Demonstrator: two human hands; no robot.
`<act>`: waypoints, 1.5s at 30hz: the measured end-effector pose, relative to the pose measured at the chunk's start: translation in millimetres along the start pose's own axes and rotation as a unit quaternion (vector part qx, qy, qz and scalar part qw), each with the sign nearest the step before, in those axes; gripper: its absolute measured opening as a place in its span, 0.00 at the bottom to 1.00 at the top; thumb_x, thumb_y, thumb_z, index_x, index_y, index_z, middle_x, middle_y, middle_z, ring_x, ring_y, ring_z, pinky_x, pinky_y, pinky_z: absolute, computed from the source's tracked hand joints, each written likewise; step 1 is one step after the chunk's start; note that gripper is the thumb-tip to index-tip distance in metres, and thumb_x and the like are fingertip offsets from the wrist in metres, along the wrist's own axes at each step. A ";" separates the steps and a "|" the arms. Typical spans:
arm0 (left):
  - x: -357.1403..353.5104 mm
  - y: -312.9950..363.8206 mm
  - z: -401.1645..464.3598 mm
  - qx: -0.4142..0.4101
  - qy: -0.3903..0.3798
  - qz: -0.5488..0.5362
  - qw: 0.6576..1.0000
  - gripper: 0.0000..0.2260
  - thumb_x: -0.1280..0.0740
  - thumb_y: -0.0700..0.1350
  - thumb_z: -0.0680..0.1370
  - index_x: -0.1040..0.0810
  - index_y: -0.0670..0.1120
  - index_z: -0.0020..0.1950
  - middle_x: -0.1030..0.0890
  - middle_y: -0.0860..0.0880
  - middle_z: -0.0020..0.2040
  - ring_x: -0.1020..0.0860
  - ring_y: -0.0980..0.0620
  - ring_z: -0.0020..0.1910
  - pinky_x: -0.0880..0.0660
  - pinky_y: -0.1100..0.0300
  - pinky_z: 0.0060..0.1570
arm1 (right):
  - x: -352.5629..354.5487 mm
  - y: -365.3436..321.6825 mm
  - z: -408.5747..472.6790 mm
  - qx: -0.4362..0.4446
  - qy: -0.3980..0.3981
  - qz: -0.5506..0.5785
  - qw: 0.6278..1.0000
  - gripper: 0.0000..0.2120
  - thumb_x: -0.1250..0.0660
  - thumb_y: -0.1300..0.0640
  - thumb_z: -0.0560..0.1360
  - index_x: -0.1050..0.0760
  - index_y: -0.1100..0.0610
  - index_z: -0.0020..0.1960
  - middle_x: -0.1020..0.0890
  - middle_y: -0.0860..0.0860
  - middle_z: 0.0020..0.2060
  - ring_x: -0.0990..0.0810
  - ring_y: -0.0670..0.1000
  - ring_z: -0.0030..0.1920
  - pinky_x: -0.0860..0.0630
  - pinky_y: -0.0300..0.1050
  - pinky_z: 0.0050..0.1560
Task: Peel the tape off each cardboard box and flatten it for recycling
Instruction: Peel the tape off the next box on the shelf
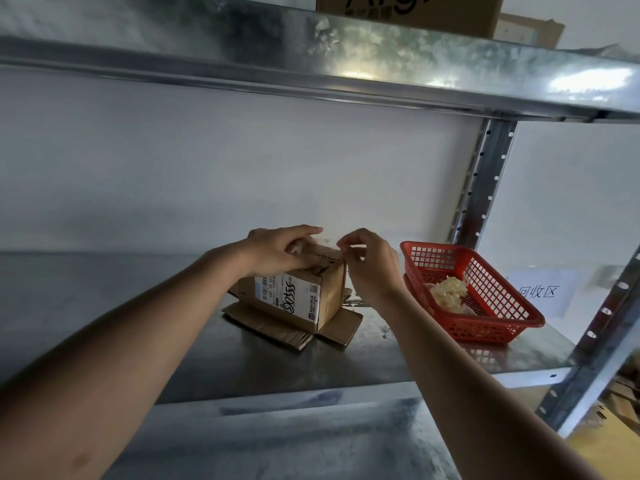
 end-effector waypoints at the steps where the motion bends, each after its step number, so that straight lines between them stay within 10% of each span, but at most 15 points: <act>1: -0.7 -1.8 0.9 -0.003 0.009 0.011 1.000 0.32 0.33 0.70 0.76 0.40 0.71 0.78 0.27 0.67 0.72 0.33 0.51 0.77 0.41 0.42 0.77 | 0.5 3.3 0.3 -0.015 0.009 0.020 1.000 0.12 0.31 0.61 0.79 0.22 0.45 0.56 0.17 0.41 0.51 0.17 0.41 0.51 0.23 0.29 0.43; 6: -1.8 -9.5 2.5 -0.028 -0.005 -0.060 0.998 0.42 0.24 0.60 0.74 0.46 0.69 0.81 0.38 0.56 0.82 0.37 0.52 0.80 0.36 0.45 0.77 | -5.8 13.5 3.4 -0.068 -0.017 0.070 0.995 0.16 0.26 0.57 0.77 0.19 0.47 0.64 0.17 0.42 0.51 0.17 0.40 0.48 0.19 0.40 0.46; 13: 22.0 -11.4 -1.4 0.113 0.079 0.109 0.984 0.53 0.31 0.80 0.59 0.35 0.52 0.76 0.40 0.49 0.64 0.40 0.44 0.69 0.34 0.48 0.64 | -6.3 15.8 4.5 -0.060 0.012 0.002 0.998 0.02 0.24 0.52 0.76 0.13 0.46 0.49 0.18 0.37 0.40 0.19 0.38 0.41 0.29 0.30 0.36; 17: 24.8 -15.6 -2.8 0.178 0.009 0.095 0.979 0.26 0.30 0.64 0.77 0.26 0.45 0.62 0.28 0.45 0.60 0.26 0.45 0.59 0.26 0.52 0.55 | -17.8 7.6 5.7 -0.066 -0.008 0.090 0.994 0.01 0.23 0.55 0.76 0.13 0.50 0.45 0.17 0.45 0.47 0.14 0.49 0.46 0.16 0.50 0.46; 21: 13.3 -17.8 -4.4 0.167 0.007 -0.042 0.985 0.07 0.38 0.50 0.83 0.24 0.49 0.50 0.21 0.47 0.55 0.24 0.51 0.51 0.29 0.57 0.45 | -33.3 -5.2 -1.5 -0.082 -0.061 0.174 0.979 0.05 0.24 0.56 0.77 0.13 0.47 0.43 0.17 0.48 0.51 0.12 0.49 0.39 0.14 0.50 0.35; 27: 2.1 -19.7 -7.1 0.131 0.000 -0.071 0.989 0.16 0.31 0.62 0.80 0.23 0.52 0.59 0.18 0.51 0.54 0.21 0.51 0.55 0.23 0.54 0.56 | -21.8 -5.1 -0.5 0.028 0.002 -0.023 0.999 0.09 0.26 0.55 0.79 0.13 0.44 0.56 0.24 0.45 0.46 0.22 0.41 0.40 0.30 0.26 0.41; 31: 9.5 -17.9 -10.4 0.134 -0.036 -0.056 0.989 0.18 0.29 0.61 0.79 0.22 0.51 0.62 0.17 0.46 0.57 0.19 0.46 0.56 0.22 0.52 0.54 | -10.3 -7.6 0.6 0.036 0.039 -0.063 0.997 0.09 0.25 0.56 0.78 0.13 0.47 0.57 0.19 0.46 0.42 0.21 0.44 0.39 0.27 0.37 0.40; 36: 17.0 -2.8 -9.6 0.102 -0.031 -0.035 0.994 0.18 0.27 0.52 0.79 0.21 0.49 0.67 0.18 0.49 0.61 0.20 0.48 0.59 0.24 0.48 0.66 | -2.5 -8.2 3.7 -0.013 0.058 -0.007 0.998 0.10 0.30 0.45 0.79 0.12 0.46 0.51 0.16 0.39 0.35 0.18 0.38 0.41 0.32 0.25 0.35; 45: 0.6 1.8 -7.9 0.064 -0.006 -0.068 0.996 0.32 0.25 0.60 0.73 0.27 0.54 0.75 0.23 0.54 0.65 0.23 0.53 0.61 0.24 0.57 0.60 | 3.4 -4.9 10.8 -0.011 0.089 0.088 0.992 0.07 0.22 0.57 0.75 0.12 0.50 0.52 0.14 0.38 0.38 0.15 0.38 0.41 0.18 0.41 0.49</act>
Point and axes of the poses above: each hand's wrist, its own z-axis towards the middle knuckle, its own x-axis out of the back of the hand, y = z × x, the point moved 5 cm from there along z, towards the middle knuckle
